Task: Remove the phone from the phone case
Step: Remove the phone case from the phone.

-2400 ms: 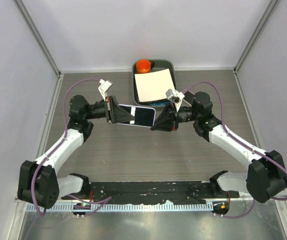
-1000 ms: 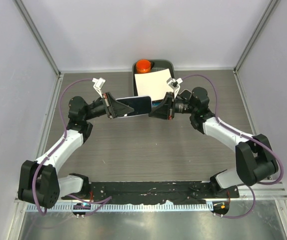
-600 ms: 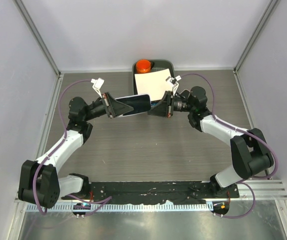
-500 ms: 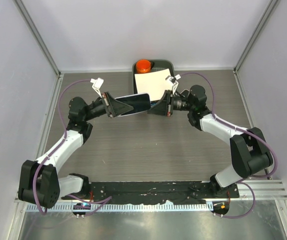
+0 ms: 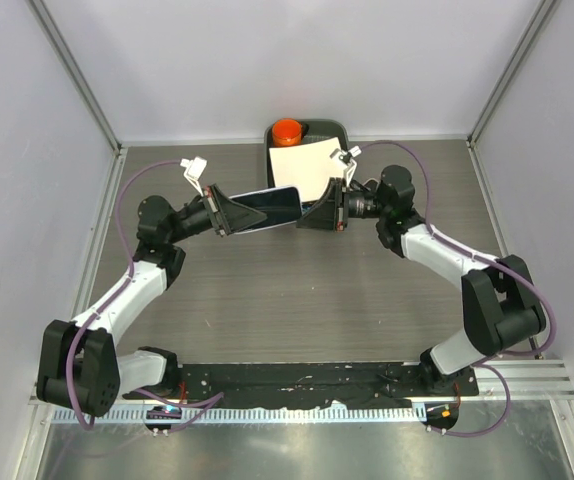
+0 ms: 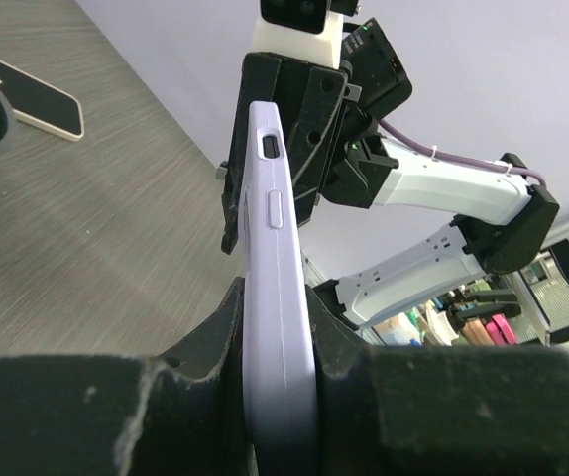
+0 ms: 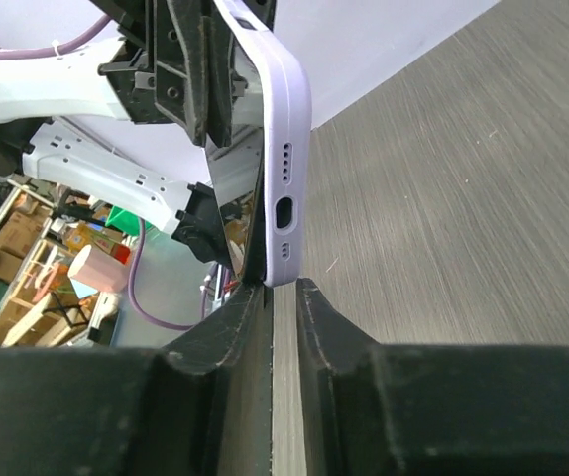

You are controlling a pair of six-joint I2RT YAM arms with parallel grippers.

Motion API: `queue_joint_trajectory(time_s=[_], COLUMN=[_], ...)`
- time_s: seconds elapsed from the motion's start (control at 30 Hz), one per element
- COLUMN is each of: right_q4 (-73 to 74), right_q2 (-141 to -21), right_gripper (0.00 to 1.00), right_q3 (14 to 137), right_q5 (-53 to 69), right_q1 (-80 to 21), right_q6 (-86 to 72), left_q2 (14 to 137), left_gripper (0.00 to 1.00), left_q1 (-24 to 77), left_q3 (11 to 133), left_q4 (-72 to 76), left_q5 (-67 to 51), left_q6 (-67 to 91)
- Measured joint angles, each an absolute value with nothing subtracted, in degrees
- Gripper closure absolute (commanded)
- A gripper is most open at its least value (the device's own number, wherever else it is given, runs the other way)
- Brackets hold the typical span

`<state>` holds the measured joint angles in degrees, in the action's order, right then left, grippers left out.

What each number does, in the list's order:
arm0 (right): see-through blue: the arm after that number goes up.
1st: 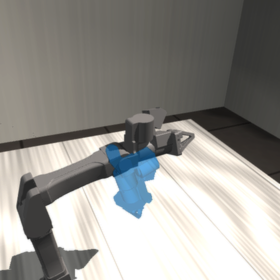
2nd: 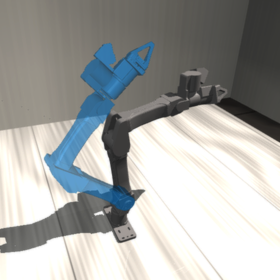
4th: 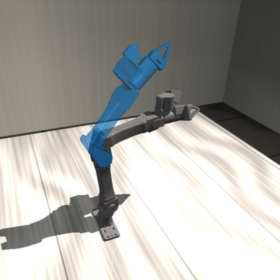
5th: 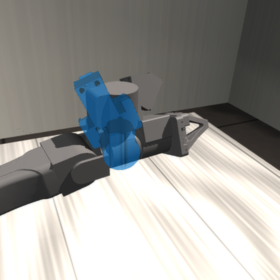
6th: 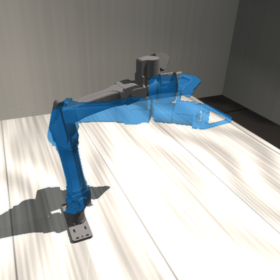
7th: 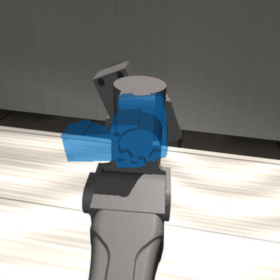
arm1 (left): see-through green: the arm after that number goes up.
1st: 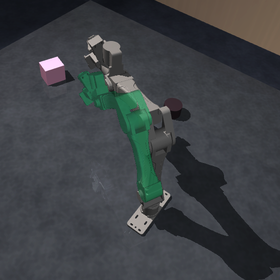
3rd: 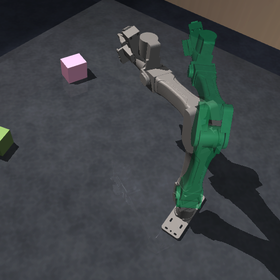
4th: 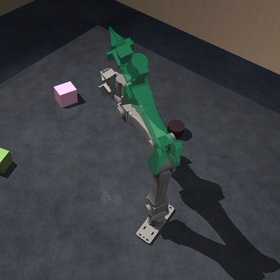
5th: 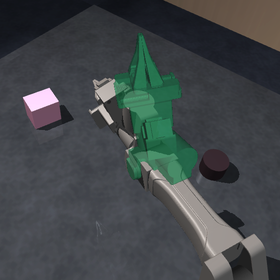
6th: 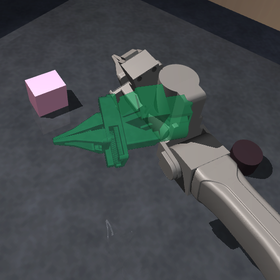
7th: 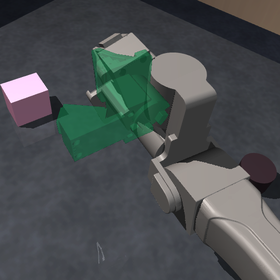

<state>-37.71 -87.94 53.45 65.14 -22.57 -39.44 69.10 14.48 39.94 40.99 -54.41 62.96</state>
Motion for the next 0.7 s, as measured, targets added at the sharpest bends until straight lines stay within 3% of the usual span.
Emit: queue_joint_trajectory(time_s=[0.3,0.43,0.7], right_q4=[-37.85,-45.98,-63.57], right_q2=[-80.62,-79.85,-79.85], right_gripper=[0.55,0.47,0.44], right_q3=[52.21,50.09,48.14], right_q5=[64.53,65.08,64.27], right_q1=[-20.53,-18.39,-16.43], right_q6=[-35.03,-39.88,-49.95], left_q2=[68.27,68.05,67.64], left_gripper=[1.00,1.00,1.00], left_q1=[15.38,16.23,17.43], left_q3=[39.94,39.94,39.92], left_q4=[44.91,45.34,45.08], left_q5=[-59.44,-61.47,-69.19], left_q6=[65.89,66.59,67.09])
